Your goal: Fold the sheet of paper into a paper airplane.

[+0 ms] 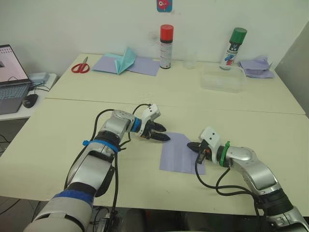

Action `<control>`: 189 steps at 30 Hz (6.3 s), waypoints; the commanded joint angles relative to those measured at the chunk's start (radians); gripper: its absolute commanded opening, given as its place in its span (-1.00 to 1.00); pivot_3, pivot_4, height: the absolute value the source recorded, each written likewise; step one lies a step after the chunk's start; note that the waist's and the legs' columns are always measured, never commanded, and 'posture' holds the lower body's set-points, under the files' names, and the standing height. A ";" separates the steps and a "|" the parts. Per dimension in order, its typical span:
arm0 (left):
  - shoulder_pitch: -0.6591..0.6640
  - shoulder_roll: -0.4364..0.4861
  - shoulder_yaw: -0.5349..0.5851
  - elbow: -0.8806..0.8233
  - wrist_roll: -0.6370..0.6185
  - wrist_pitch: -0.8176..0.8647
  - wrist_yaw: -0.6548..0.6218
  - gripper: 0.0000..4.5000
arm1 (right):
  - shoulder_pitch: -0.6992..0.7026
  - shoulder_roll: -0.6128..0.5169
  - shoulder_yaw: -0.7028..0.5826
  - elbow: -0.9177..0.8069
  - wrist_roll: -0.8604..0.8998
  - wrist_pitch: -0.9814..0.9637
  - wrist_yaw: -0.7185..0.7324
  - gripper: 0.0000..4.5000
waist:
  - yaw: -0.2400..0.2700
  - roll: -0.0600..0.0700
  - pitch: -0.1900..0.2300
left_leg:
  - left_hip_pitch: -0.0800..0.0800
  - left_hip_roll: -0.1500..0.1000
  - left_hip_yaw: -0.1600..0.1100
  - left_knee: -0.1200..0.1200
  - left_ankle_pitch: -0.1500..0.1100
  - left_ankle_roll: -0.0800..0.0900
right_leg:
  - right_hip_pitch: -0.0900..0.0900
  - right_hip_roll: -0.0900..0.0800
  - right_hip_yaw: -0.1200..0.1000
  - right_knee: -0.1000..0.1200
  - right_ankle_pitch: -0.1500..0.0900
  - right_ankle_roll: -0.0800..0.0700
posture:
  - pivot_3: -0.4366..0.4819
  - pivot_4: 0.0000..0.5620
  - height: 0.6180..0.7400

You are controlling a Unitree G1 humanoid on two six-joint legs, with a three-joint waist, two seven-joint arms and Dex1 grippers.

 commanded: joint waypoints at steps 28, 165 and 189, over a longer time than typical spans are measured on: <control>0.084 -0.024 0.135 -0.115 -0.033 0.190 -0.069 -0.23 | 0.003 0.006 0.019 0.035 -0.020 0.022 -0.005 -1.00 | -0.001 0.000 0.000 | -0.001 0.002 0.001 0.000 0.000 0.000 | -0.001 0.000 0.000 0.001 0.000 0.000 | -0.05 -0.47 1.00; 0.102 -0.075 0.501 -0.277 -0.512 1.038 0.580 -0.05 | 0.023 0.023 0.027 0.005 -0.026 0.036 -0.026 -1.00 | 0.000 0.000 0.000 | 0.000 0.001 0.000 0.000 0.001 -0.002 | -0.001 -0.002 -0.001 0.002 0.000 0.000 | -0.05 -0.47 1.00; 0.191 -0.023 0.404 -0.431 -0.439 0.889 0.546 -0.99 | 0.025 0.029 0.035 0.003 -0.027 0.038 -0.025 -1.00 | -0.001 0.000 0.000 | 0.000 0.002 0.000 0.000 0.001 -0.002 | -0.001 -0.002 0.000 0.002 0.000 0.000 | -0.05 -0.47 1.00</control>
